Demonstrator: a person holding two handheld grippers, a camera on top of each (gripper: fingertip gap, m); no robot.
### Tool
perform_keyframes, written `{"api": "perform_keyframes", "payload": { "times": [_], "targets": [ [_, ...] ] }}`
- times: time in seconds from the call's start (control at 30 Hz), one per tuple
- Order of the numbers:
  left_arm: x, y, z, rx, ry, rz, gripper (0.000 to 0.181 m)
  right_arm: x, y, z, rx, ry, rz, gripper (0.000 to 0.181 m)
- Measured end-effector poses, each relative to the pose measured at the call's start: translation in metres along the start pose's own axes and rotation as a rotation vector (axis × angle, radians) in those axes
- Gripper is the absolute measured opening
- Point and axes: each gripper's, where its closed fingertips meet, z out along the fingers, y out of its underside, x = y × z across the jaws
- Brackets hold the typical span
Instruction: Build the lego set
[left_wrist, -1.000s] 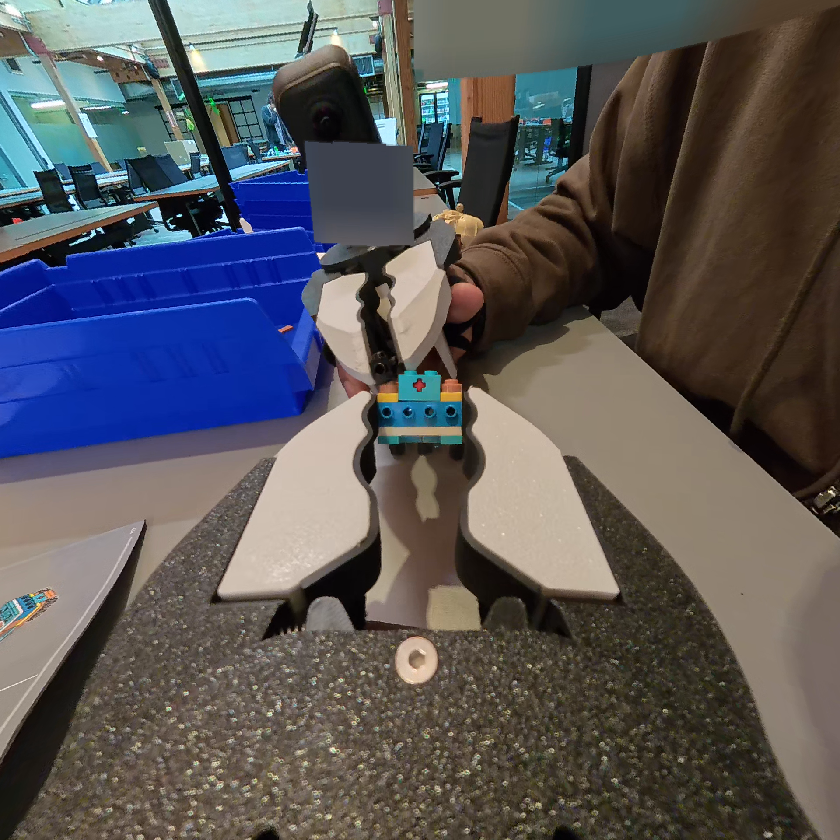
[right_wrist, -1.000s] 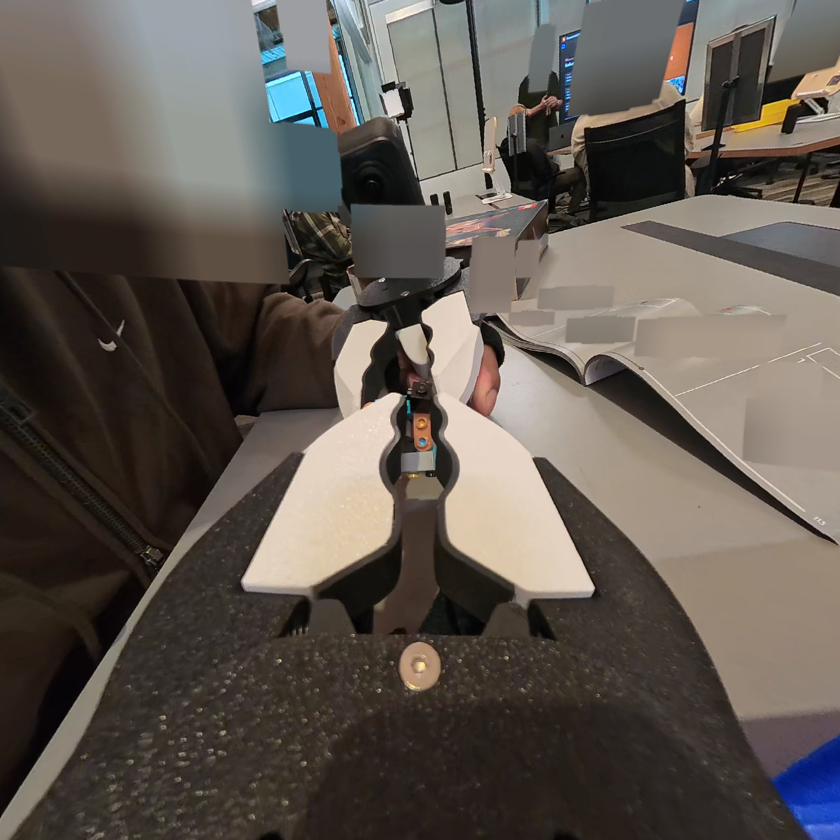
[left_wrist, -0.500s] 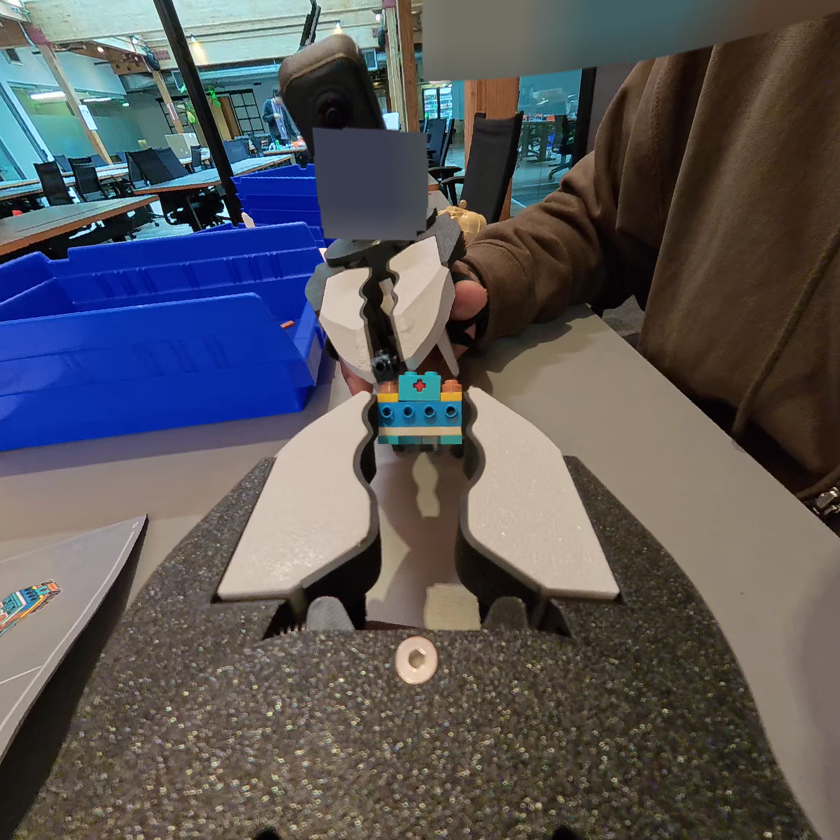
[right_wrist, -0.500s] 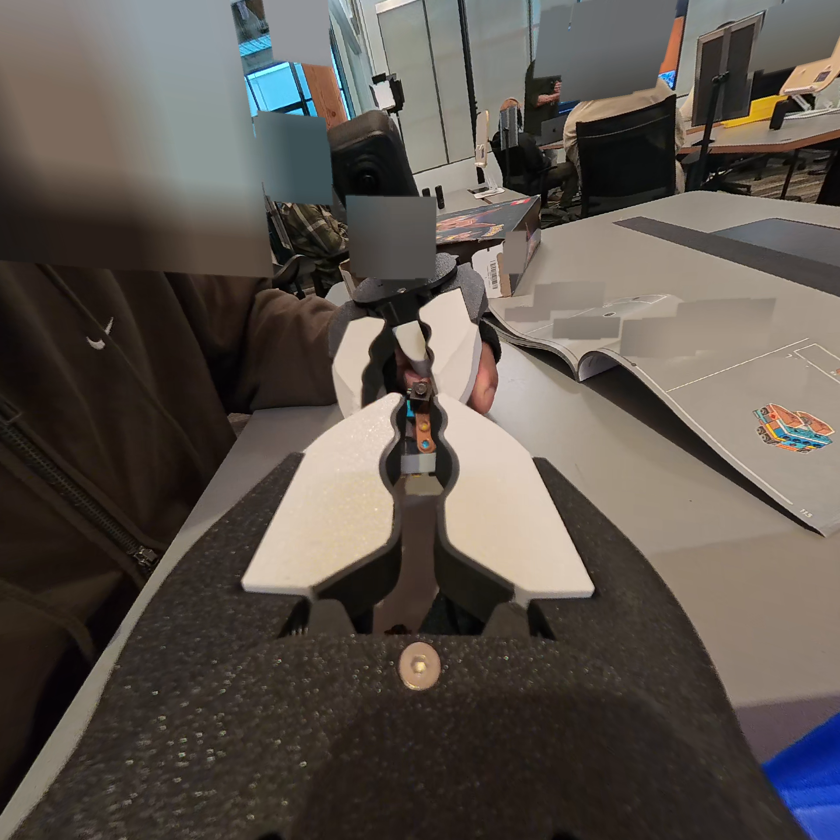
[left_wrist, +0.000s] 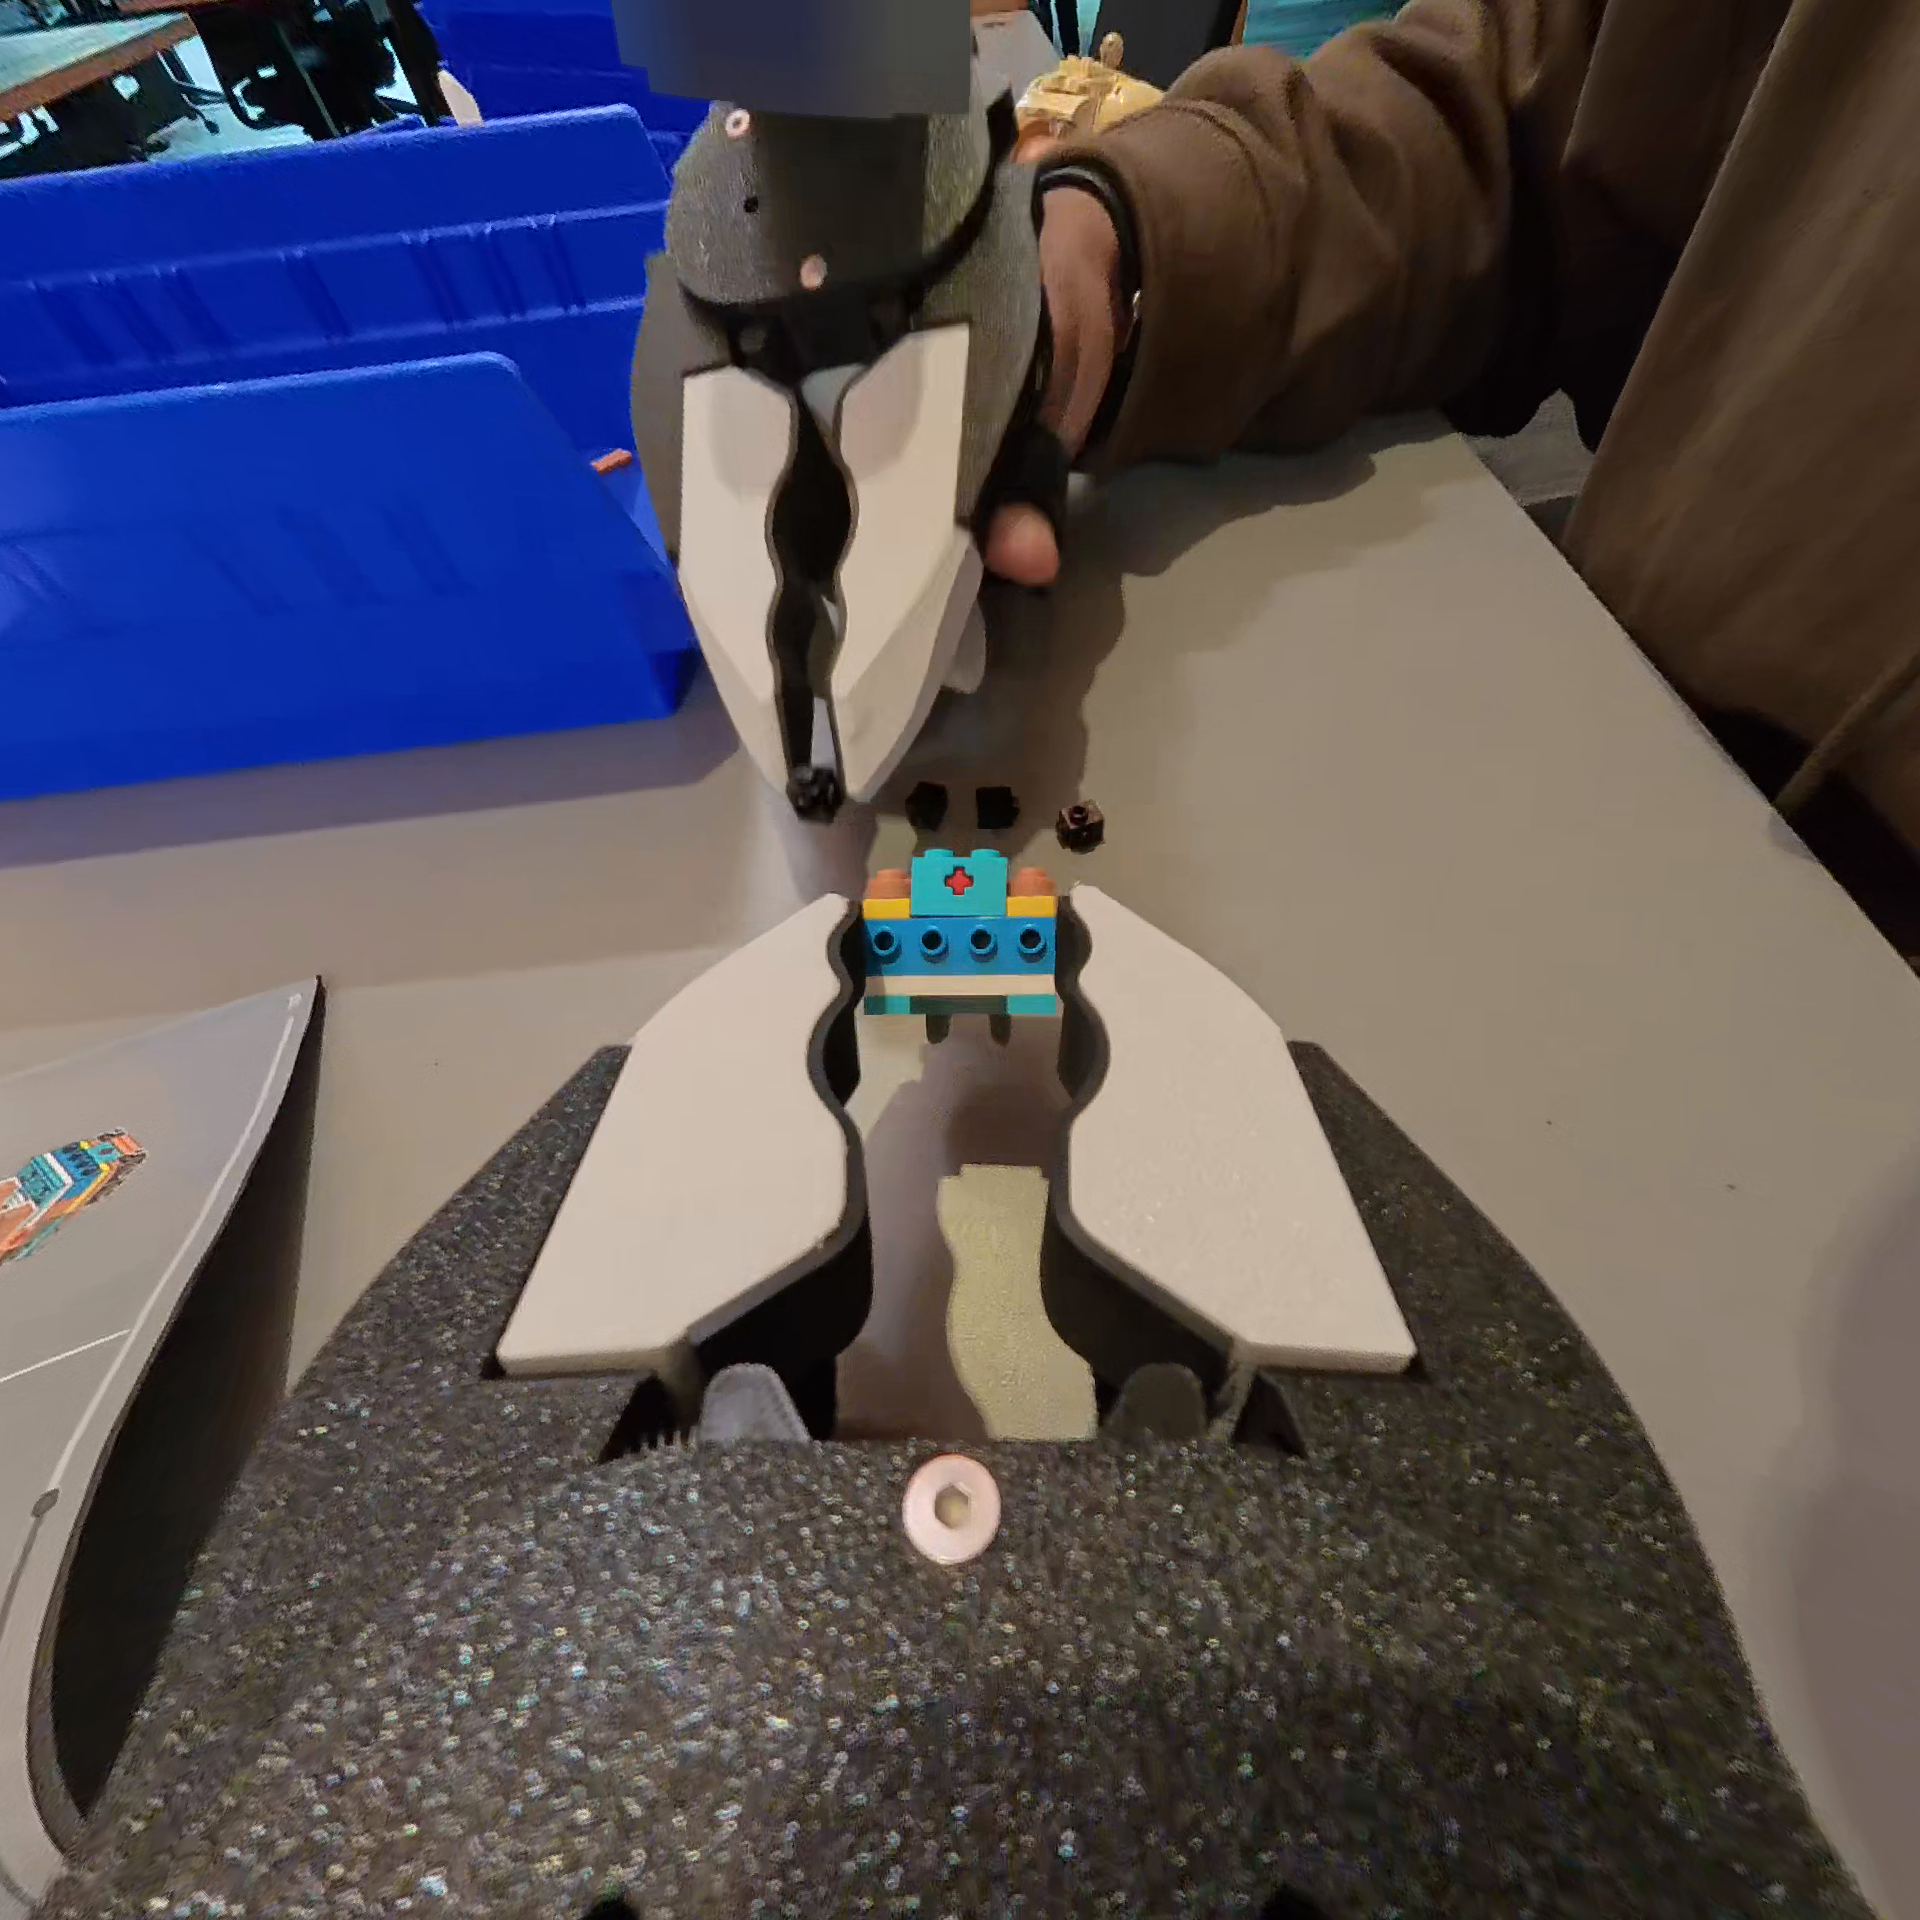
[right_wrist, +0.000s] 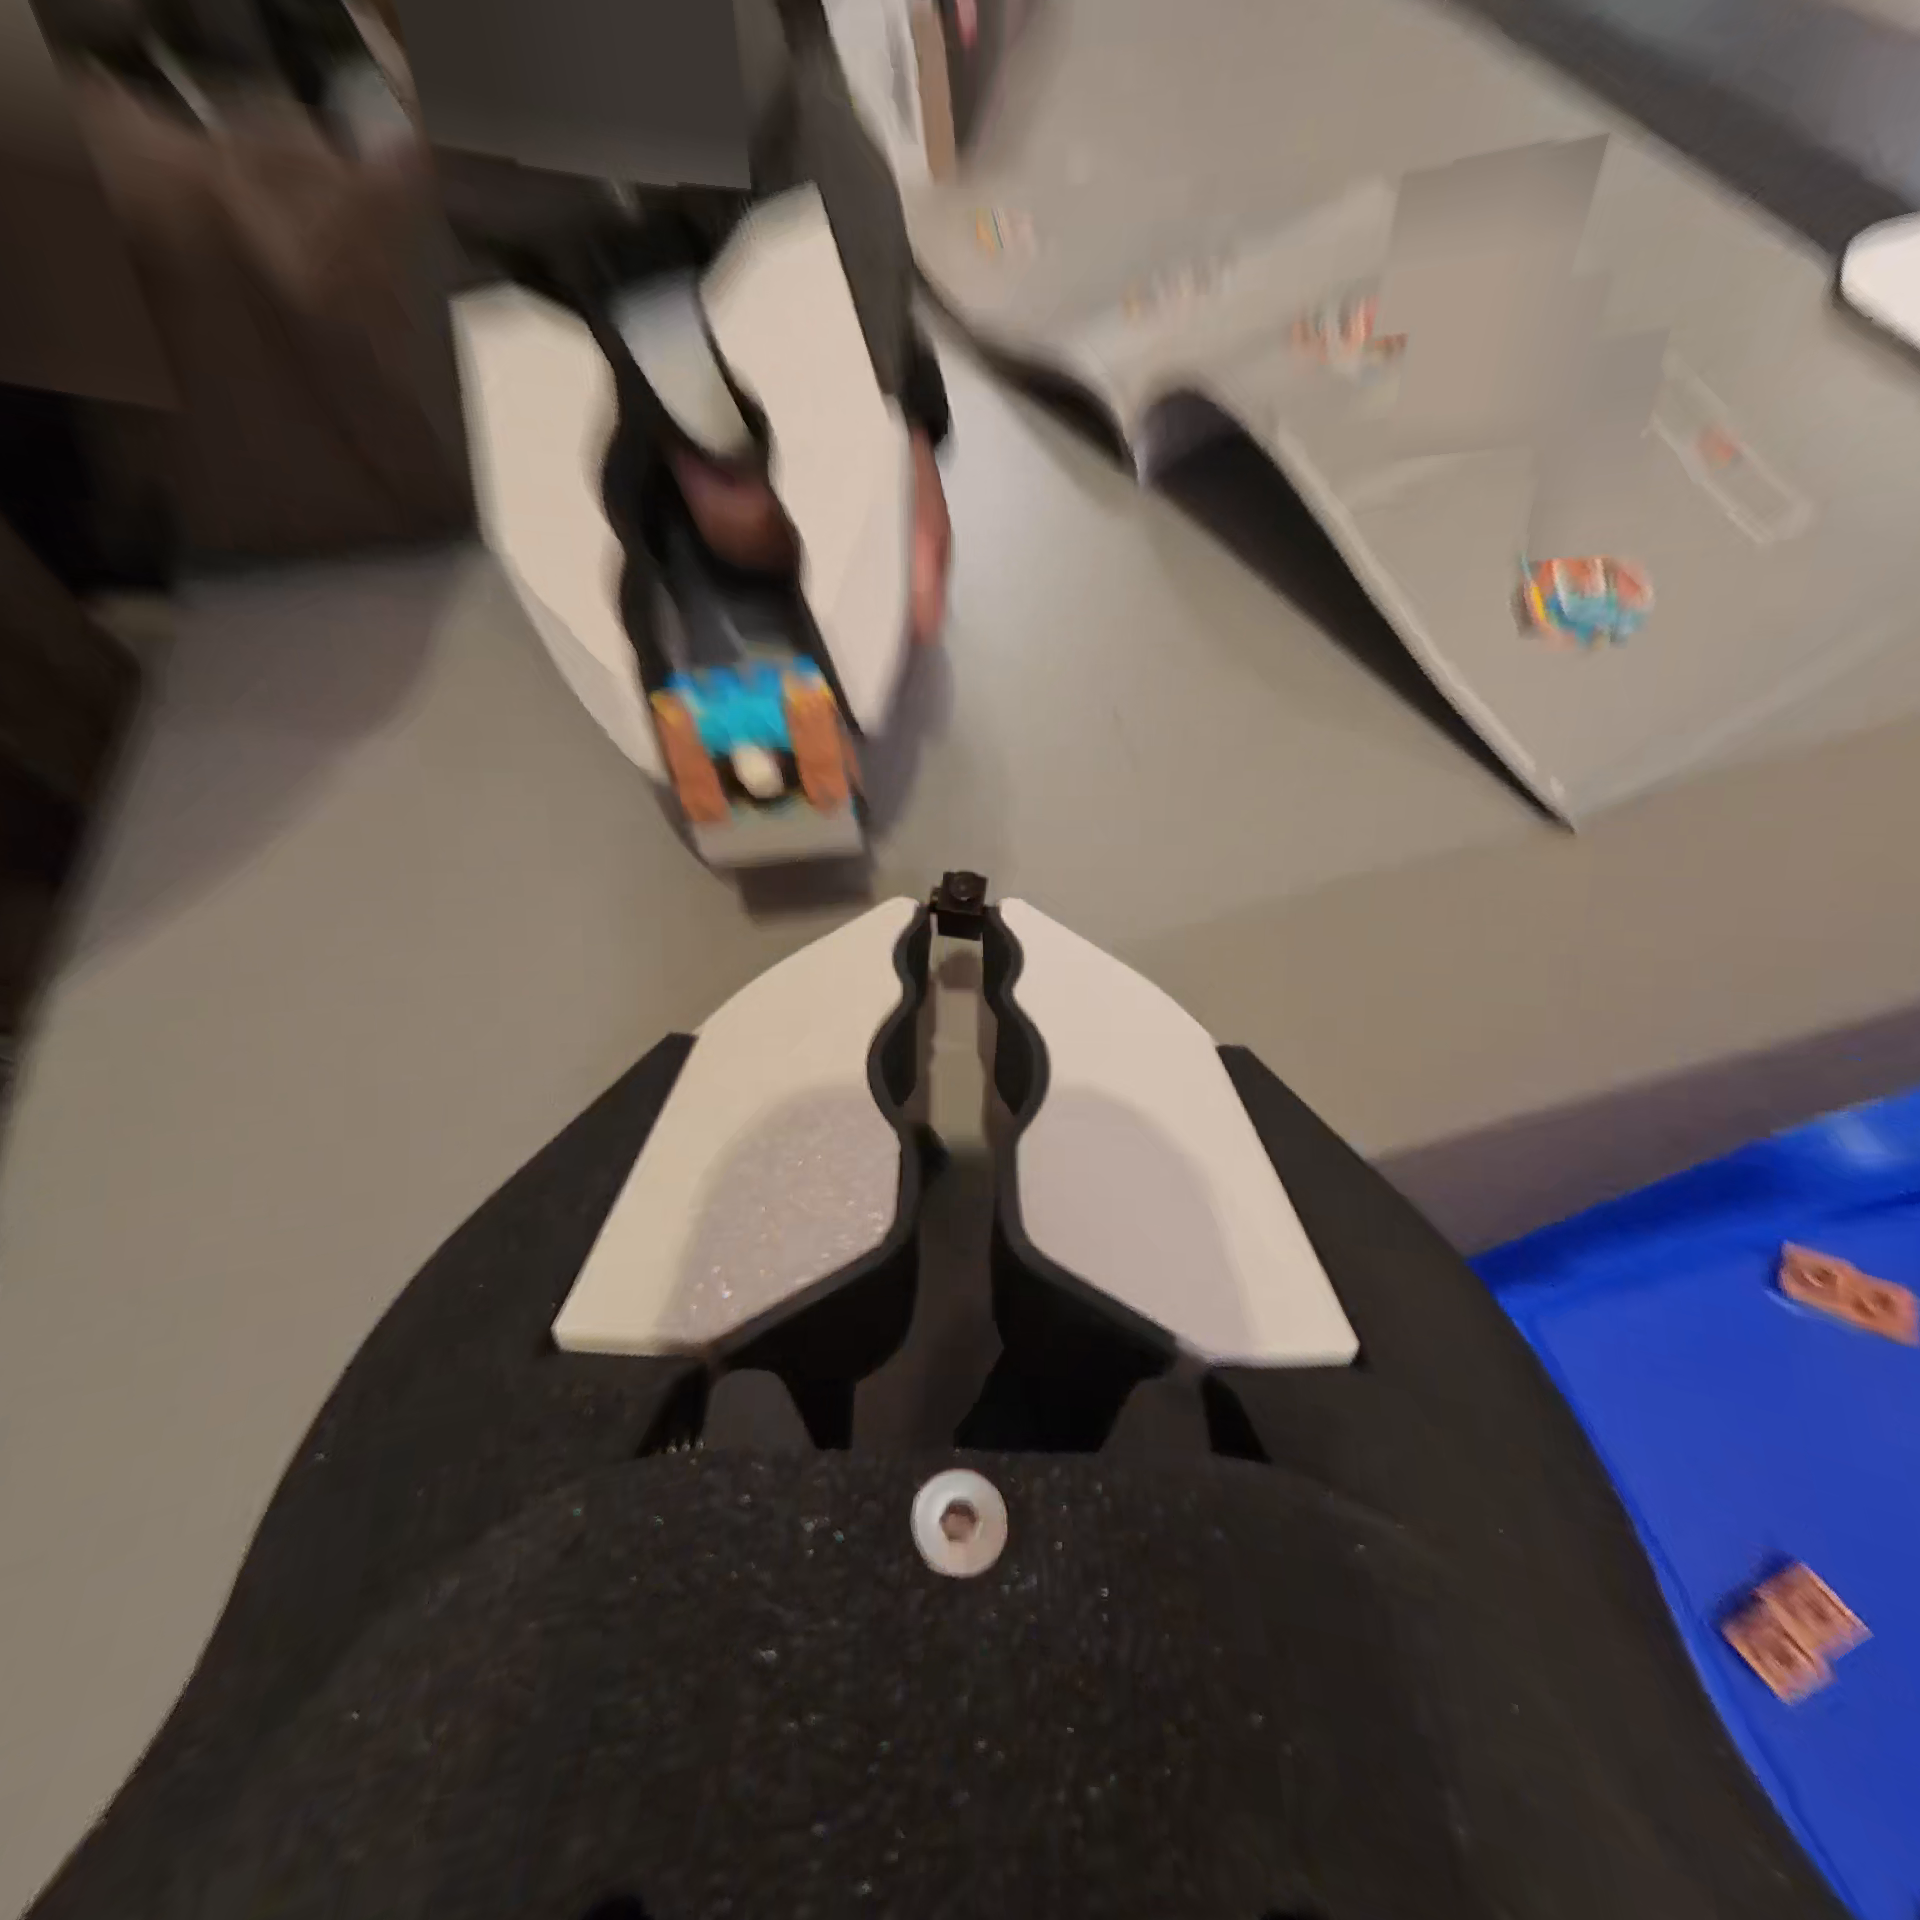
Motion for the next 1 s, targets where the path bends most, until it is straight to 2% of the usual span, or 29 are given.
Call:
{"api": "perform_keyframes", "payload": {
  "times": [0.07,0.3,0.6,0.83,1.0],
  "targets": [
    [0.001,0.000,0.000,0.001,0.002,0.003,0.035,0.004,0.013,0.005,-0.090,0.040,-0.042,0.009],
    [-0.002,-0.003,-0.001,0.023,-0.011,0.002,0.035,0.006,0.032,0.016,-0.238,0.116,-0.122,0.009],
    [-0.011,-0.009,-0.005,0.077,-0.055,-0.010,0.035,0.005,0.034,0.017,-0.250,0.111,-0.115,0.012],
    [-0.025,-0.026,-0.017,0.220,-0.097,-0.103,0.035,0.007,0.011,0.006,-0.102,0.135,-0.189,0.030],
    [-0.028,-0.039,-0.027,0.340,-0.075,-0.183,0.035,-0.004,-0.026,-0.009,0.103,0.147,-0.300,0.032]
  ]
}}
